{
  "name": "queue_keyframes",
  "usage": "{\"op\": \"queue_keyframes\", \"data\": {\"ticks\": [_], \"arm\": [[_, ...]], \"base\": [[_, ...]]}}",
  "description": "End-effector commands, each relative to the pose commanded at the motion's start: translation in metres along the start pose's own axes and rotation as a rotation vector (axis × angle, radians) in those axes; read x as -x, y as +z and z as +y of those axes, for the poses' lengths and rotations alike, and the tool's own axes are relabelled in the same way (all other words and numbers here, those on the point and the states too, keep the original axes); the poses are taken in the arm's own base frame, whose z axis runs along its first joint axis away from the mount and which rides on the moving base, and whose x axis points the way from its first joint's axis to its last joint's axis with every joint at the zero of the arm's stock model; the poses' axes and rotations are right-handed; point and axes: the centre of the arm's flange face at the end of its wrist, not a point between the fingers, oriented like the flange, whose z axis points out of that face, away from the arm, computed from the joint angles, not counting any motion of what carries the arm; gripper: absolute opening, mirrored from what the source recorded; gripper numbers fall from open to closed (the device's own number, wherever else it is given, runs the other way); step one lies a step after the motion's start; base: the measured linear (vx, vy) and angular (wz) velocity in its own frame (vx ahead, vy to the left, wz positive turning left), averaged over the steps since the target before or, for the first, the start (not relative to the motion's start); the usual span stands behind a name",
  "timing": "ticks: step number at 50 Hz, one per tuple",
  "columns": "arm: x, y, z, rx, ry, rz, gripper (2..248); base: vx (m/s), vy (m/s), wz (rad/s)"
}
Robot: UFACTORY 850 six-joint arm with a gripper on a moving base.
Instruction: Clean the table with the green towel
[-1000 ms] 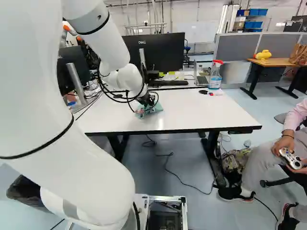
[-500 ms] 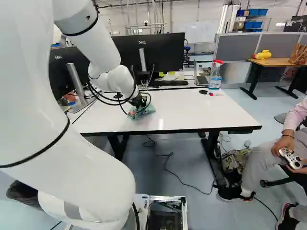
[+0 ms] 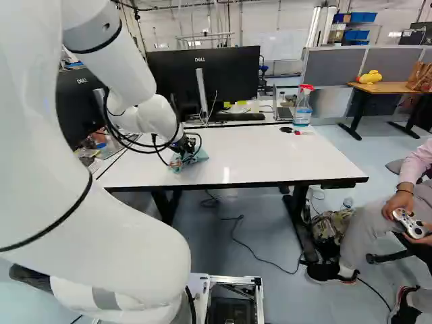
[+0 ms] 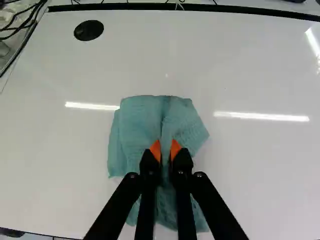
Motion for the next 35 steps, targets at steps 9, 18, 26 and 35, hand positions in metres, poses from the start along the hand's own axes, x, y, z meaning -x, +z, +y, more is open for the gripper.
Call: {"op": "queue_keyframes", "data": {"ticks": [9, 18, 26, 35], "arm": [[0.0011, -0.0008, -0.0018, -0.003, -0.004, 0.0, 42], [0.0011, -0.0008, -0.0018, -0.003, -0.004, 0.0, 42], [0.0011, -0.0008, -0.0018, -0.003, -0.004, 0.0, 42], [0.0011, -0.0008, -0.0018, -0.003, -0.004, 0.0, 42]], "base": [[0.0, 0.0, 0.0], [0.0, 0.0, 0.0], [0.0, 0.0, 0.0], [0.0, 0.0, 0.0]]}}
